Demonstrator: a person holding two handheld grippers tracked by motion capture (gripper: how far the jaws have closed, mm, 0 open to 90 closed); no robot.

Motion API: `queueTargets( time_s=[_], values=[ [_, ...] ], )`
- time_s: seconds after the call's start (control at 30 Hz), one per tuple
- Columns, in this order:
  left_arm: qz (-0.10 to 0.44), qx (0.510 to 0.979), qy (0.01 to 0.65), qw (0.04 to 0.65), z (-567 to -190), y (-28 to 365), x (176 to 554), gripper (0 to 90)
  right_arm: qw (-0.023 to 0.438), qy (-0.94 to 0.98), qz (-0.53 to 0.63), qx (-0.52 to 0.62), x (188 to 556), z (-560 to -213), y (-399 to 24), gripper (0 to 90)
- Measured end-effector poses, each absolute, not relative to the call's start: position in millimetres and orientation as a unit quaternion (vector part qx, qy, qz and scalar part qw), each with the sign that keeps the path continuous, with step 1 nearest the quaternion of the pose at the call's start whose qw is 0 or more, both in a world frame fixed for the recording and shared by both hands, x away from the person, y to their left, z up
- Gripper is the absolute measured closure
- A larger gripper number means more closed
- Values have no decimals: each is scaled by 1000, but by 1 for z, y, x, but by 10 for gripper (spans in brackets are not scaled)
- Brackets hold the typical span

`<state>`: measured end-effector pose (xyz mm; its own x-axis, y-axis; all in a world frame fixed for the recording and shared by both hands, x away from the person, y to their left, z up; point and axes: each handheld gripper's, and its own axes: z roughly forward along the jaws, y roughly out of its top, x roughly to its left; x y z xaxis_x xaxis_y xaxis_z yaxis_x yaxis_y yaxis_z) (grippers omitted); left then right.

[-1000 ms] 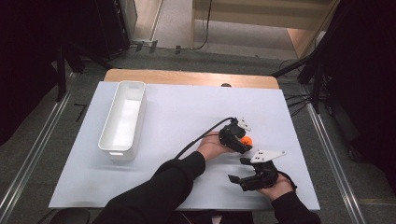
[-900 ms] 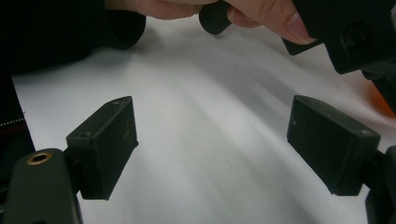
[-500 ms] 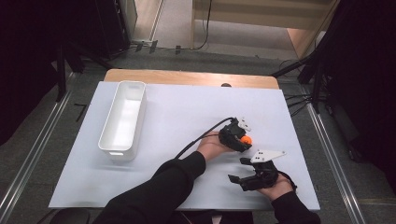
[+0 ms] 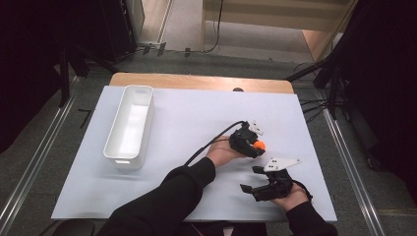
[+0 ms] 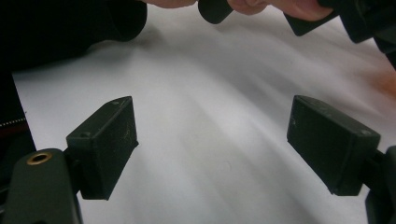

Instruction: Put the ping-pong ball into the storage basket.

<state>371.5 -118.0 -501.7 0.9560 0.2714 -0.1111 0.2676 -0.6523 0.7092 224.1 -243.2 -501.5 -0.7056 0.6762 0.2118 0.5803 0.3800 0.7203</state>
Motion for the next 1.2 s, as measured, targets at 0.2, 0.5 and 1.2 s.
queueTargets(
  time_s=[0.2,0.5,1.2],
  values=[
    [2,913,144,382,-497,-115,372,510,58,829,408,379,224,-502,-243,146],
    [-10,911,150,384,-490,-110,374,510,58,829,408,379,224,-502,-243,146],
    [-34,906,157,393,-474,-98,373,510,59,829,407,379,224,-502,-243,146]
  ],
)
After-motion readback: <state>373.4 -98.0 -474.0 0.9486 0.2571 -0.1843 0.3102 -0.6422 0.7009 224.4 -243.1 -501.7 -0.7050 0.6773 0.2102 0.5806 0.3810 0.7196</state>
